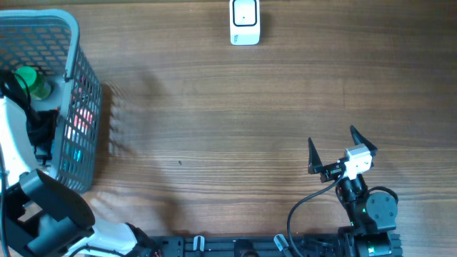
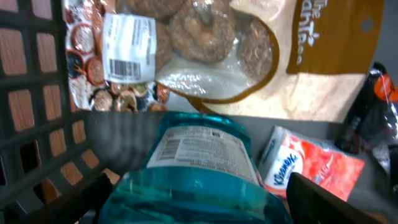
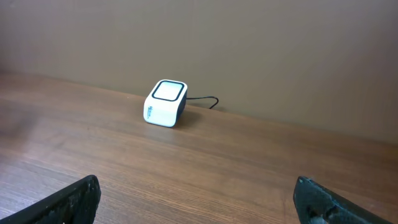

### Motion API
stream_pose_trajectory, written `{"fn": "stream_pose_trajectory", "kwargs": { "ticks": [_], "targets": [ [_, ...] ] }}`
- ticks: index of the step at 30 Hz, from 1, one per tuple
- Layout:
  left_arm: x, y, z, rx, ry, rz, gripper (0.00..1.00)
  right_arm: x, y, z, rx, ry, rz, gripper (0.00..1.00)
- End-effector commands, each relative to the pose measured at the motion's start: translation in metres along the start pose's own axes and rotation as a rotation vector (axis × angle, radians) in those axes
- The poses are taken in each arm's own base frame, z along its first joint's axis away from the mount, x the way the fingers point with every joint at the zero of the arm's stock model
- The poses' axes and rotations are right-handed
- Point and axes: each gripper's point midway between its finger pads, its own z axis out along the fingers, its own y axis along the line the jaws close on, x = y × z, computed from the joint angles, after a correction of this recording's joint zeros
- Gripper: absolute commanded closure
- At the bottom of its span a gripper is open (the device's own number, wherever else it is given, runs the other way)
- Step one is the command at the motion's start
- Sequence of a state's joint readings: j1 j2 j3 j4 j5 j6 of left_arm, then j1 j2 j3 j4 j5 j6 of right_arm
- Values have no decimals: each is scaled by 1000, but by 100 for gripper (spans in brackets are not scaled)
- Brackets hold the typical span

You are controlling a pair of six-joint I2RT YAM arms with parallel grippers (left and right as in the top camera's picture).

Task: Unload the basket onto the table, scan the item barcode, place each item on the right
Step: 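Reach the left gripper into the basket toward the blue Listerine bottle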

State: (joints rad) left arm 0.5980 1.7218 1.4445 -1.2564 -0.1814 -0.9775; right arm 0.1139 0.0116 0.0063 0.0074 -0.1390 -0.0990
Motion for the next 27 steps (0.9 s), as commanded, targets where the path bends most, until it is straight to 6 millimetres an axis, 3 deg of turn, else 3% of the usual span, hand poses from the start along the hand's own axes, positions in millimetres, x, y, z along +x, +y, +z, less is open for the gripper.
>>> {"fn": "stream_pose_trajectory", "kwargs": {
  "ticks": [1, 5, 7, 9, 10, 16, 27],
  "targets": [
    [17, 3, 9, -11, 86, 11, 17, -2, 2, 0, -11, -10, -7, 0],
    [17, 3, 9, -13, 88, 12, 29, -2, 2, 0, -11, -10, -8, 0],
    [17, 3, 9, -13, 87, 12, 22, -2, 2, 0, -11, -10, -7, 0],
    [16, 3, 9, -13, 86, 11, 4, -2, 2, 0, -11, -10, -7, 0],
    [16, 4, 9, -14, 84, 21, 0, -2, 2, 0, -11, -10, -7, 0],
    [13, -2, 10, 17, 71, 256, 0, -2, 2, 0, -11, -10, -7, 0],
    [16, 4, 9, 0, 90, 322, 3, -2, 2, 0, -11, -10, -7, 0]
  ]
}}
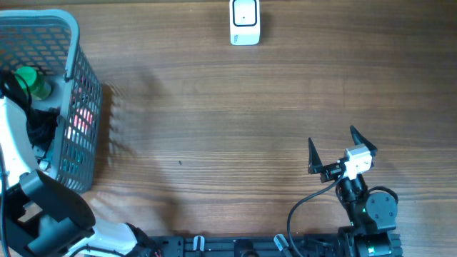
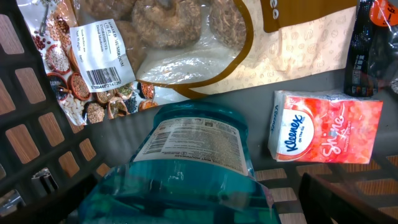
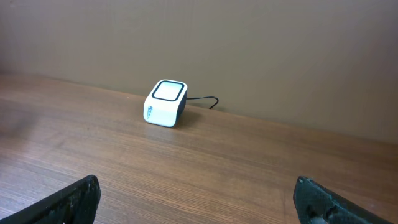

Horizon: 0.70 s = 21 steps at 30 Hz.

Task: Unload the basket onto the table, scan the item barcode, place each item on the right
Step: 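Reach the left gripper into the basket toward the blue Listerine bottle, then grasp the Listerine bottle with the left gripper and lift it out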

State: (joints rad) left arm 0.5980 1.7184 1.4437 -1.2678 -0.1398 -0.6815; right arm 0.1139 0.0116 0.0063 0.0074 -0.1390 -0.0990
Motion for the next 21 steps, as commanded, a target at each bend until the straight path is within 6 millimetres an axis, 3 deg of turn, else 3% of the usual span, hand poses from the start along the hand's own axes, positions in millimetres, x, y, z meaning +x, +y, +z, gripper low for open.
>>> {"fn": "stream_pose_trajectory", "kwargs": {
  "ticks": [1, 5, 12, 16, 18, 21],
  "targets": [
    [10, 2, 11, -12, 55, 21, 12, -2, 2, 0, -11, -10, -8, 0],
    [10, 3, 11, -13, 57, 22, 24, -2, 2, 0, -11, -10, -7, 0],
    [10, 3, 11, -13, 57, 22, 22, -2, 2, 0, -11, -10, -7, 0],
    [13, 0, 10, 2, 72, 22, 28, -2, 2, 0, -11, -10, -7, 0],
    [13, 0, 10, 3, 70, 21, 27, -2, 2, 0, -11, -10, -7, 0],
    [8, -4, 0, 20, 58, 19, 27, -2, 2, 0, -11, -10, -7, 0]
  ]
}}
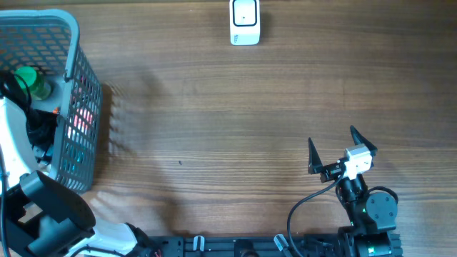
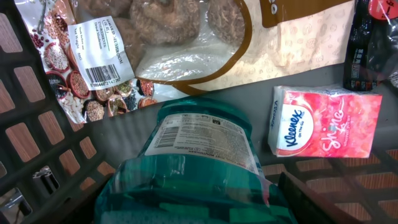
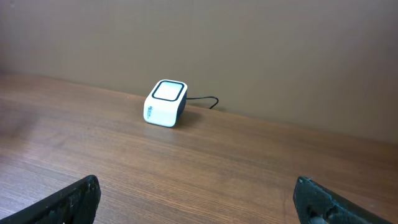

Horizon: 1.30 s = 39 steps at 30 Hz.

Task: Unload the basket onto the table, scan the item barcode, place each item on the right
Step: 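Grasp the Listerine bottle with the left gripper and lift it out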

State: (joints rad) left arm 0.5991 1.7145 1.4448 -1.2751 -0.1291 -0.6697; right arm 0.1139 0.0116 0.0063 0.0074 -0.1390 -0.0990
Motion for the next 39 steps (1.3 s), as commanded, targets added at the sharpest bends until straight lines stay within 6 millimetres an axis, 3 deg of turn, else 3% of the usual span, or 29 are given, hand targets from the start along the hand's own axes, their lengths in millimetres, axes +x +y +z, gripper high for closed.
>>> {"fn": "stream_pose_trajectory", "kwargs": {
  "ticks": [1, 8, 28, 39],
  "targets": [
    [2, -6, -5, 24, 39, 6, 27, -2, 2, 0, -11, -10, -7, 0],
    [-12, -17, -58, 108, -8, -2, 27, -2, 2, 0, -11, -10, -7, 0],
    [-24, -27, -120, 231, -75, -9, 30, -2, 2, 0, -11, -10, -8, 0],
    [-13, -55, -167, 465, -49, 15, 30, -2, 2, 0, -11, -10, -7, 0]
  ]
}}
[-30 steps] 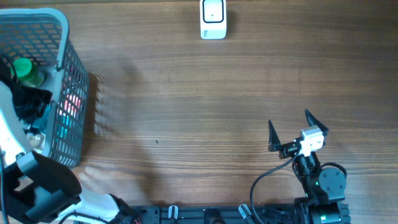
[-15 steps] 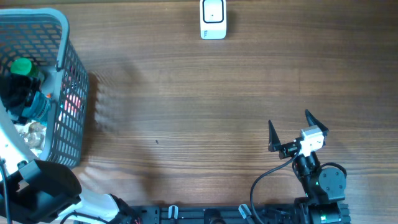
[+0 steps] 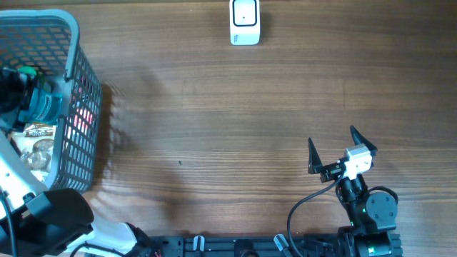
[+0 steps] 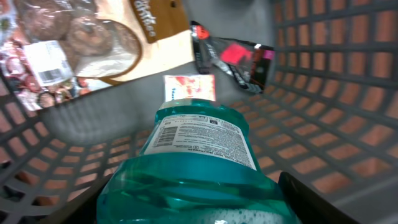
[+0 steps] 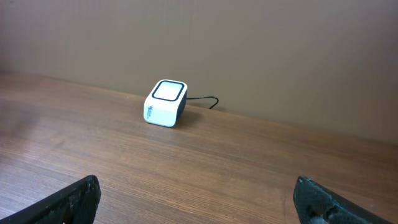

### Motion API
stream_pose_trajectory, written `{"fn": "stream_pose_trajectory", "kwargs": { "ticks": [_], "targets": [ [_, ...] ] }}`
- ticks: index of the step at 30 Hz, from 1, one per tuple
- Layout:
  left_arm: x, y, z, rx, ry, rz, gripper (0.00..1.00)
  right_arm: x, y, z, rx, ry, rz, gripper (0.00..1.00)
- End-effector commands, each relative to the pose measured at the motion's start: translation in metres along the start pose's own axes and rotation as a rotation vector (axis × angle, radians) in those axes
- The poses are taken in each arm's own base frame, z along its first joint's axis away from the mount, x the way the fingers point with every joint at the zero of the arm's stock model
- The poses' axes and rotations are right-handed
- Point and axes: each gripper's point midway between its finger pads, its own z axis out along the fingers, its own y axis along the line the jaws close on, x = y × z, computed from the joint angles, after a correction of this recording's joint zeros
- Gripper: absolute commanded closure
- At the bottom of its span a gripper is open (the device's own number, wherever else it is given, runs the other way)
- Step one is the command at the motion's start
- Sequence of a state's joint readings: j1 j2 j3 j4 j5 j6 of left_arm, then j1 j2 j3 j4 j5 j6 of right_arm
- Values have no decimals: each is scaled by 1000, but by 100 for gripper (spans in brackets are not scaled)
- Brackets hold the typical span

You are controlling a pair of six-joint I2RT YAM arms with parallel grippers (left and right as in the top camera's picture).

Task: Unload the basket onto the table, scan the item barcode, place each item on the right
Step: 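Grasp the Listerine bottle with the left gripper and lift it out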

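Note:
My left gripper (image 4: 193, 202) is shut on a teal mouthwash bottle (image 4: 200, 149) with a white back label, held up inside the grey mesh basket (image 3: 71, 44). From overhead the mouthwash bottle (image 3: 43, 107) shows near the basket's right wall, with the left gripper (image 3: 13, 89) beside it. The white barcode scanner (image 3: 245, 23) stands at the table's far edge, and in the right wrist view the scanner (image 5: 165, 103) sits by the wall. My right gripper (image 3: 341, 153) rests open at the near right with nothing between its fingers.
Below the bottle the basket's floor holds a brown snack bag (image 4: 81, 37), a pink tissue pack (image 4: 189, 87) and a black-and-red packet (image 4: 233, 59). The basket's wall (image 4: 336, 93) rises on the right. Bare wooden table (image 3: 214, 128) lies between basket and scanner.
The left gripper has risen with the bottle in it. The basket's contents now lie far below, and from overhead the bottle shows high in the basket. The right arm has not moved.
The left gripper first stood open around the bottle lying on the basket floor, and stayed so a moment later. Then its fingers were against the bottle's sides. Now the bottle hangs in the gripper above the other items. The right gripper stayed open and still throughout.

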State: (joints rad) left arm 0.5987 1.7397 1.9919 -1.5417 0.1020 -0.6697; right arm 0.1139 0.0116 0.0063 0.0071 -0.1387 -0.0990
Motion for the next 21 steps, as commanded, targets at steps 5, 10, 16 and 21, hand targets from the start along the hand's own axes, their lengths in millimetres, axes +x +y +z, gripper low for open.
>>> {"fn": "stream_pose_trajectory", "kwargs": {
  "ticks": [5, 10, 16, 21],
  "targets": [
    [14, -61, -54, 354, 50, 55, 31, -2, 2, 0, -11, -11, -8, 0],
    [29, -102, -82, 605, 154, 95, 30, -2, 2, 0, -11, -10, -7, 0],
    [31, -117, -94, 699, 177, 108, 34, -2, 2, 0, -12, -11, -8, 0],
    [31, -119, -95, 710, 192, 89, 32, -2, 2, 0, -11, -11, -8, 0]
  ]
}}
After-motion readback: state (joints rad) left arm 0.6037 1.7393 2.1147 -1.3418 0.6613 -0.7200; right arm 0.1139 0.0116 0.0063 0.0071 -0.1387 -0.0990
